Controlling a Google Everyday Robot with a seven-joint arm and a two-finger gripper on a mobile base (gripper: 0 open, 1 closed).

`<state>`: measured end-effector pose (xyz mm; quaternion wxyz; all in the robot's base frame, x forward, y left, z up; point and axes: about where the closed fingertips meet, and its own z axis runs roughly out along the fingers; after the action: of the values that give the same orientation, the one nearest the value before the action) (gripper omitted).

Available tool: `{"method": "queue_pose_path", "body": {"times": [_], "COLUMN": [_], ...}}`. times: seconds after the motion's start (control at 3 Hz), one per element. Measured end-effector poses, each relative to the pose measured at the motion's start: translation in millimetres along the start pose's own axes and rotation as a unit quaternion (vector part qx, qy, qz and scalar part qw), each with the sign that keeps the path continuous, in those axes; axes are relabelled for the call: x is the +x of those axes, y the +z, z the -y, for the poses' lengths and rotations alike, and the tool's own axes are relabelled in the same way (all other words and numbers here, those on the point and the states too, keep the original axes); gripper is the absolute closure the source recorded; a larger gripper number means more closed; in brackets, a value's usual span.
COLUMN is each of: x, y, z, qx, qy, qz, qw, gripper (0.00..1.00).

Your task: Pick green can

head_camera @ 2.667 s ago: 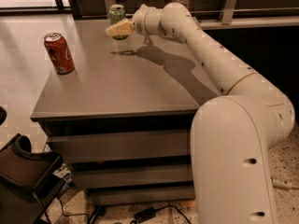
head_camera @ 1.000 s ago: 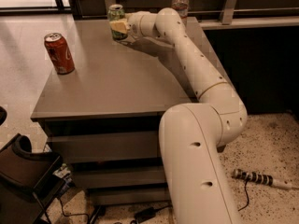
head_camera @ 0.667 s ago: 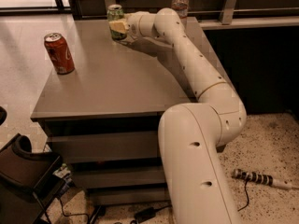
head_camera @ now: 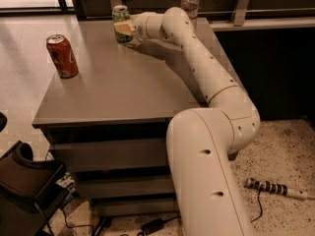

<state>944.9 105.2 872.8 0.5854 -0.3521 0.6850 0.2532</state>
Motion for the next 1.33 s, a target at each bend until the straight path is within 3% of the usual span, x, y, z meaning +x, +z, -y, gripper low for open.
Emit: {"method": "queue_pose_path", "body": {"times": [0.67,1.33], "x": [-34.4,-88.7], "y": [-55.5,-126.9], "z": [-9.1,-23.5], "qx": [-0.016,-0.013], "qy": [-0.021,-0.067], "qz": [-0.038,-0.035], "qw": [0.9989,0.9971], "gripper": [1.00,1.00]}}
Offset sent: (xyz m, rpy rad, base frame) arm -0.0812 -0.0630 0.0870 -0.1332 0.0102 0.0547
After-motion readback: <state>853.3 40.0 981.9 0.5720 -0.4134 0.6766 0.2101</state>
